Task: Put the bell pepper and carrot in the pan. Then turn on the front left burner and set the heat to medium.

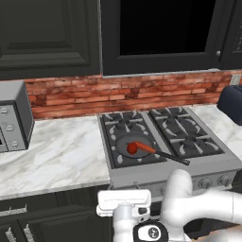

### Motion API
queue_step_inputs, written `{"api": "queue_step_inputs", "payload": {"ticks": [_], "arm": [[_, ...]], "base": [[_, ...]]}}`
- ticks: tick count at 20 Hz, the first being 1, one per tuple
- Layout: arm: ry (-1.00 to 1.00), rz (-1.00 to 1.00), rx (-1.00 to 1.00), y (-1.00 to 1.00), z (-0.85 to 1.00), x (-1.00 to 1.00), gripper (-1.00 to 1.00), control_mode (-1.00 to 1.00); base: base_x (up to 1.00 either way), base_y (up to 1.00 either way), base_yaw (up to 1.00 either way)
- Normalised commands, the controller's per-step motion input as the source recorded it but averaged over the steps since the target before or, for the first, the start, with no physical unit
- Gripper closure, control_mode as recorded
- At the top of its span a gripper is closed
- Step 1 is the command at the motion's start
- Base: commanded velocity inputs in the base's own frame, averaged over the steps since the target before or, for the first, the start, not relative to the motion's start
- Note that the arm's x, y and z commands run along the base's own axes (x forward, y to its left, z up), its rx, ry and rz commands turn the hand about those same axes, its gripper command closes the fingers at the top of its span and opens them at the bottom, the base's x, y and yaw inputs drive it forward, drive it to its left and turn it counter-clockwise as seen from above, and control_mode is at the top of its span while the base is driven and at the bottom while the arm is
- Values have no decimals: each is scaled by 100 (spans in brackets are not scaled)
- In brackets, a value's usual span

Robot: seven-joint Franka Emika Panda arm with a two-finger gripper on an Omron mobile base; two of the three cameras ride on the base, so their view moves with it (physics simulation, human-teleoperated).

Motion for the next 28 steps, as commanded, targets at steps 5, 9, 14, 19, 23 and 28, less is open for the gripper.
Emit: {"api": "queue_step_inputs", "payload": {"ticks": [5, 9, 14, 19, 23, 28], "arm": [[-2, 0, -2, 0, -18, -17, -100, -100], [0, 0, 0, 0, -20, -23, -100, -100], [0, 0, -1, 0, -28, -19, -100, -100], [0, 0, -1, 0, -18, -4, -100, -100], [0, 0, -1, -24, -16, 0, -100, -100], [0, 0, -1, -26, -19, 7, -100, -100]], "base": [[0, 0, 0], [0, 0, 0], [0, 0, 0], [0, 0, 0], [0, 0, 0], [0, 0, 0]]}}
